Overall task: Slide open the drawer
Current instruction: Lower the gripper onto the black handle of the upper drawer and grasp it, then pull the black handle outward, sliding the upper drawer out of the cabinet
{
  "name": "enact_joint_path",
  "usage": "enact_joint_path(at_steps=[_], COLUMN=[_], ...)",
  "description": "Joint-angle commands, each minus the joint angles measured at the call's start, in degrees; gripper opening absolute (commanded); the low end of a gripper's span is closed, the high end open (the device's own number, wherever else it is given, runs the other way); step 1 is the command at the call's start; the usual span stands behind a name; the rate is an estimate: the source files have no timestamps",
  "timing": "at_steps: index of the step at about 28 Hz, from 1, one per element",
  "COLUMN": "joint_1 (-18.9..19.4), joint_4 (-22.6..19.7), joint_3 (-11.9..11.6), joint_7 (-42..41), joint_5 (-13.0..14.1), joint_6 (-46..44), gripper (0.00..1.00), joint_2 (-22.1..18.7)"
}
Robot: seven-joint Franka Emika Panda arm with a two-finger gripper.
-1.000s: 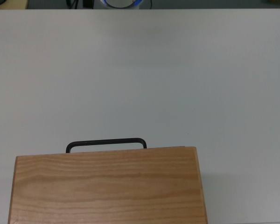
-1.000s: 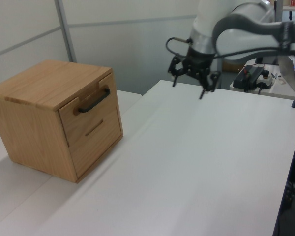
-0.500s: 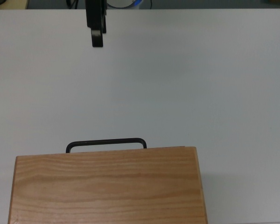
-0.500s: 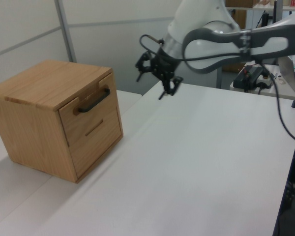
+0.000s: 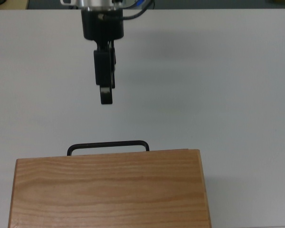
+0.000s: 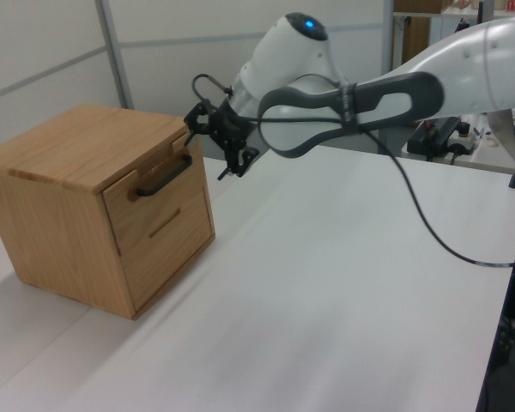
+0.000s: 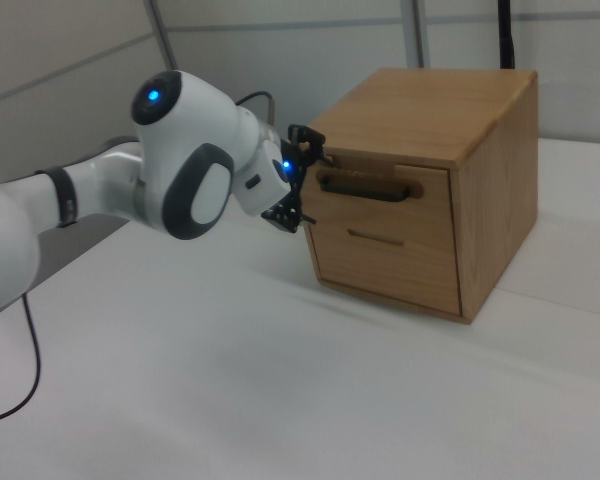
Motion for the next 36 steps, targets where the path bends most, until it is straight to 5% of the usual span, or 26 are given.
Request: enact_joint_path(at_steps=[1,8,20,25,31,36], joint_1=[0.1,-0.1,-0.2,-0.2,-0.2,-0.2], joint_4=[7.2,12.9,13.2,13.0,12.8,12.7], joint_3=[-0.1,-0.2,-0.2,-0.2,-0.2,-0.2], joint_7=[0.1,-0.6,-3.5,-5.3,-6.3,-6.3], joint_5=[0.5,0.1,0.0,-0.1,-0.8,-3.2], joint_6=[0.7,0.8,3.7,3.7,3.6,3.6], gripper=[1.00,1.00,0.97,0.73,0.12,0.00], joint_2=[6.4,12.2,14.5,14.7,14.7,14.6])
